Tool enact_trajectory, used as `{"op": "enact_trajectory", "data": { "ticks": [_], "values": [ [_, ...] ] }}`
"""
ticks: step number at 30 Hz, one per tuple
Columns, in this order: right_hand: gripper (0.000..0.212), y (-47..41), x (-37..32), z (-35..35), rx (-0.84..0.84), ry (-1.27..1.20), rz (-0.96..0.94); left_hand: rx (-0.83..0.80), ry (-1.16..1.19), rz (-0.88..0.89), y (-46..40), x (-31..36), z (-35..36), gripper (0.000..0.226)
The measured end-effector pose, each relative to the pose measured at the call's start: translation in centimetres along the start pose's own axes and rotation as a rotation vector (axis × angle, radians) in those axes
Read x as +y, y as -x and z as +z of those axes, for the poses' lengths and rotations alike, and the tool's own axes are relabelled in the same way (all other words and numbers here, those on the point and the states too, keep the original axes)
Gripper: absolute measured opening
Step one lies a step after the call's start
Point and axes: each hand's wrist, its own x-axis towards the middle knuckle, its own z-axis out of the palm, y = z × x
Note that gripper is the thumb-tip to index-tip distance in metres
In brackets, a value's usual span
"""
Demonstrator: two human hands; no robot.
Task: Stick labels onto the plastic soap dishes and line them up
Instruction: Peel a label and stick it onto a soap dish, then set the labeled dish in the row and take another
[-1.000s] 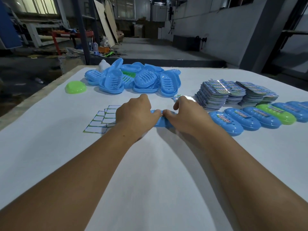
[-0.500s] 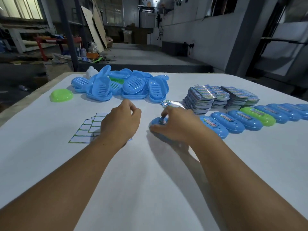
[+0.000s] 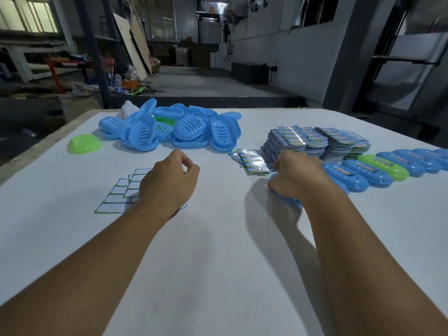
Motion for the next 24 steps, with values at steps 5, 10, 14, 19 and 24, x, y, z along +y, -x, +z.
{"op": "enact_trajectory", "data": {
  "ticks": [5,10,14,19,24],
  "values": [
    [0.043,-0.4,0.6,0.2,0.048,-0.050,0.002,0.019,0.005,-0.011,0.0,-0.2,-0.1,0.010],
    [0.028,-0.5,-1.2,1.3,0.122,-0.153,-0.147,0.073,-0.009,-0.036,-0.8,-1.0,-0.4,0.010],
    [0.013,-0.1,-3.2,2.5,0.130,-0.236,-0.314,0.147,-0.003,-0.068,-2.4,-2.6,-1.0,0.009],
    [0.015,-0.1,-3.9,2.9,0.132,-0.296,-0.351,0.236,-0.121,-0.049,-6.6,-4.7,-1.9,0.022],
    [0.019,0.2,-4.5,3.0,0.155,-0.323,-0.400,0.091,-0.376,-0.040,-9.5,-6.3,-1.9,0.039]
  ]
}}
